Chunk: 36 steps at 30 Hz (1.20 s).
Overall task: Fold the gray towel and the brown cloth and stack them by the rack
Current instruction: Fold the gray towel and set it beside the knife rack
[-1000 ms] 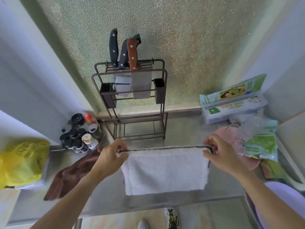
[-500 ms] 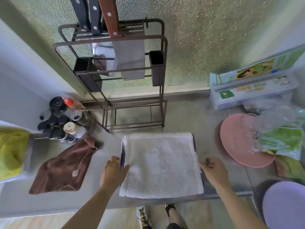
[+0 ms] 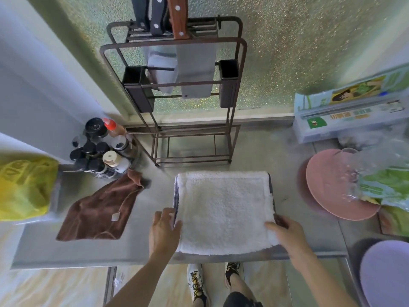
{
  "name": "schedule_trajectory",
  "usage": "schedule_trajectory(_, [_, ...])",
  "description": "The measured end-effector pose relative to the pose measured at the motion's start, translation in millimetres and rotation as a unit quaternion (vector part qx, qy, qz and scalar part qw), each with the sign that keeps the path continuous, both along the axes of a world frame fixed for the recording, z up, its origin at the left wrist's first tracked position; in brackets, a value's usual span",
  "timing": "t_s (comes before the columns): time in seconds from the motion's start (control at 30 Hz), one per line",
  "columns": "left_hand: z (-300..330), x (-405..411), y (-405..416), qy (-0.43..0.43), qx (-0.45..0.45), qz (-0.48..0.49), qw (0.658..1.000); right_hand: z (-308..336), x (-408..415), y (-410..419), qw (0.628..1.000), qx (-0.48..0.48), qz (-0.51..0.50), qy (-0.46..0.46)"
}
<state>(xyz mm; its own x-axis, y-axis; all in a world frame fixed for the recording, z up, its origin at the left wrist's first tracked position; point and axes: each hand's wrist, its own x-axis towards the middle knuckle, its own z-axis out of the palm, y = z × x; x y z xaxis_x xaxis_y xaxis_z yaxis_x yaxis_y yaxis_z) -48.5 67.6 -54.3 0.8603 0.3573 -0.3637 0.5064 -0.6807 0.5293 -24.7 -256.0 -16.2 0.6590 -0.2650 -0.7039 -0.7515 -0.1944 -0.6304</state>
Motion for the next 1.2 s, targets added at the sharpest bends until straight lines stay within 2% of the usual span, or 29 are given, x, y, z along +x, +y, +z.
schedule_trajectory(0.07, [6.3,-3.2,-4.9,-0.042,-0.049,-0.007,0.998,25.8,7.0,27.5,0.998,0.024,0.008,-0.065])
schedule_trajectory(0.13, [14.5,-1.3,-9.3,-0.017,-0.182,0.043,0.982,44.7,10.1,62.5,0.990,0.046,0.046,-0.125])
schedule_trajectory(0.23, [24.8,6.9,-8.8,0.043,-0.367,0.184,0.911,43.6,5.1,123.1,0.969,-0.002,0.167,-0.183])
schedule_trajectory(0.3, [27.8,10.2,-5.1,0.063,-0.432,0.222,0.872,30.8,-3.6,161.5,0.943,-0.057,0.250,-0.212])
schedule_trajectory(0.37, [26.3,9.1,-0.1,0.074,-0.433,0.227,0.869,16.0,-15.7,191.4,0.916,-0.065,0.339,-0.203])
schedule_trajectory(0.43, [21.5,4.8,4.8,0.093,-0.381,0.202,0.897,3.4,-28.5,208.7,0.889,-0.043,0.429,-0.157])
schedule_trajectory(0.5, [14.9,-0.2,10.9,0.094,-0.287,0.159,0.940,-6.7,-37.1,210.6,0.874,-0.057,0.461,-0.145])
schedule_trajectory(0.57, [7.9,-4.2,15.2,0.064,-0.191,0.096,0.975,-18.4,-36.9,197.9,0.862,-0.151,0.439,-0.202])
schedule_trajectory(0.63, [2.3,-5.6,17.5,0.009,-0.126,0.031,0.992,-27.7,-27.0,185.2,0.829,-0.252,0.412,-0.282])
schedule_trajectory(0.7, [-3.4,-3.6,16.2,-0.050,-0.078,-0.023,0.995,-34.0,-5.0,178.9,0.793,-0.302,0.424,-0.316])
schedule_trajectory(0.77, [-8.0,1.5,15.4,-0.093,-0.027,-0.061,0.993,-41.2,22.7,177.3,0.754,-0.322,0.478,-0.315])
schedule_trajectory(0.87, [-25.2,4.1,14.2,-0.152,0.039,-0.166,0.973,-59.3,53.0,177.0,0.709,-0.352,0.524,-0.315])
schedule_trajectory(0.93, [-44.2,1.4,14.7,-0.142,0.092,-0.239,0.956,-76.3,57.1,175.0,0.700,-0.364,0.538,-0.297])
schedule_trajectory(1.03, [-66.9,-3.2,16.0,-0.094,0.145,-0.274,0.946,-100.7,49.9,172.7,0.698,-0.378,0.540,-0.280])
schedule_trajectory(1.13, [-70.4,0.0,14.9,-0.085,0.137,-0.293,0.942,-104.3,49.9,173.6,0.704,-0.371,0.531,-0.290])
schedule_trajectory(1.2, [-59.1,3.8,15.0,-0.092,0.112,-0.268,0.953,-93.4,55.0,174.2,0.725,-0.342,0.516,-0.303])
